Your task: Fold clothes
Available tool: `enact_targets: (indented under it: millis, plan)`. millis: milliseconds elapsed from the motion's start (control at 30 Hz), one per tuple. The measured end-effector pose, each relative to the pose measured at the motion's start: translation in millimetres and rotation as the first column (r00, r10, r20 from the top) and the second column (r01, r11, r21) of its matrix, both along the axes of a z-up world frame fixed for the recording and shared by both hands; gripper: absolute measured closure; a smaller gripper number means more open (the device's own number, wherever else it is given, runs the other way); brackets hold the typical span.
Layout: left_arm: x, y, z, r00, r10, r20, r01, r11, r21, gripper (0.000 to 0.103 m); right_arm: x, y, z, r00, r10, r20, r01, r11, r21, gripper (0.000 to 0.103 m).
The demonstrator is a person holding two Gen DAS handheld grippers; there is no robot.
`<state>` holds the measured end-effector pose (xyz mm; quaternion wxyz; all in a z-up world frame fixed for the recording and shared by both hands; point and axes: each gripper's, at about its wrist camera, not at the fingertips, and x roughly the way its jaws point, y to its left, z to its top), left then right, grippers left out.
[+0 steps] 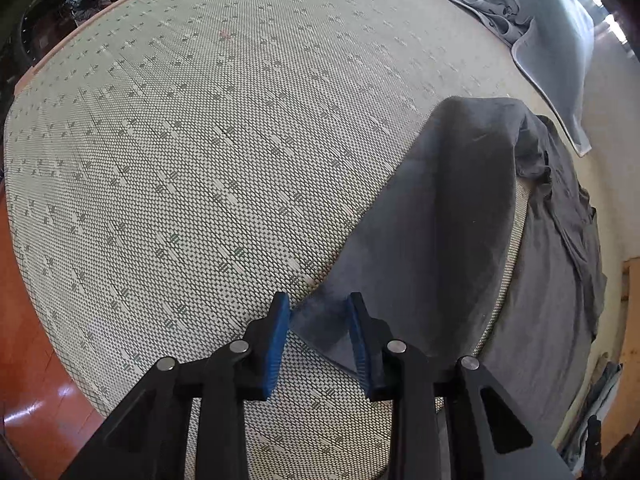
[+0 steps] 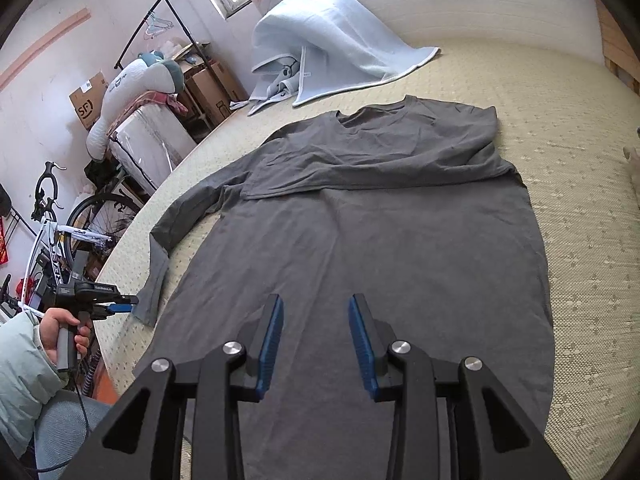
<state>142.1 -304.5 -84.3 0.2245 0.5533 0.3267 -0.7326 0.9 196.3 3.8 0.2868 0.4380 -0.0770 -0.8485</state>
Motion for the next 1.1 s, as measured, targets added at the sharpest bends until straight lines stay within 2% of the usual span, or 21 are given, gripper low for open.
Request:
enact_targets:
  millis: [233,300,367,400,500,633,733,867,967,1033,1067,1100]
  plan:
    - [0,1,1,0.999,-0.030,0.012,0.031,0.999,-0.028,0.071,0,-1,-1,1.000,0.004,0.000,-0.004,1.000,0.006,0.066]
    - [-13,7,-1,0.999,-0.030,0.016,0.030,0.999,-0.041,0.072,1,-1,-1,1.000,0.005,0.000,-0.005,1.000,0.007,0.066]
    - [-13,4,0,0.999,-0.020,0.026,0.022,0.998,-0.061,0.087,1,-2,-1,1.000,0.006,0.000,-0.006,1.000,0.008,0.066]
    - [-12,1,1,0.999,-0.012,0.031,0.015,0.997,-0.073,0.100,1,-2,-1,1.000,0.006,0.000,-0.006,1.000,0.009,0.066]
    - [1,-9,3,1.000,0.028,-0.009,-0.028,0.998,-0.050,0.101,1,-4,-2,1.000,0.012,0.002,-0.012,1.000,0.014,0.066]
    - [11,-17,19,0.993,0.066,-0.100,-0.070,0.997,-0.038,0.102,1,-9,-5,1.000,0.022,0.004,-0.023,0.999,0.026,0.066]
    - [22,-28,44,0.972,0.097,-0.214,-0.110,0.993,-0.049,0.102,2,-13,-7,1.000,0.030,0.006,-0.030,0.999,0.035,0.066]
    - [34,-38,98,0.927,0.099,-0.362,-0.158,0.978,-0.138,0.102,2,-19,-11,0.999,0.039,0.008,-0.040,0.998,0.047,0.066]
    - [11,-35,140,0.885,0.032,-0.464,-0.146,0.966,-0.212,0.102,2,-23,-13,0.999,0.046,0.010,-0.047,0.997,0.057,0.066]
    - [29,-32,175,0.858,-0.041,-0.512,-0.112,0.958,-0.265,0.102,3,-23,-13,0.999,0.048,0.010,-0.048,0.997,0.059,0.066]
    - [11,-14,184,0.845,-0.087,-0.528,-0.086,0.952,-0.294,0.102,3,-23,-13,0.999,0.049,0.010,-0.049,0.997,0.059,0.066]
    - [12,-6,195,0.833,-0.124,-0.539,-0.056,0.951,-0.305,0.102,3,-23,-13,0.999,0.049,0.009,-0.049,0.997,0.059,0.066]
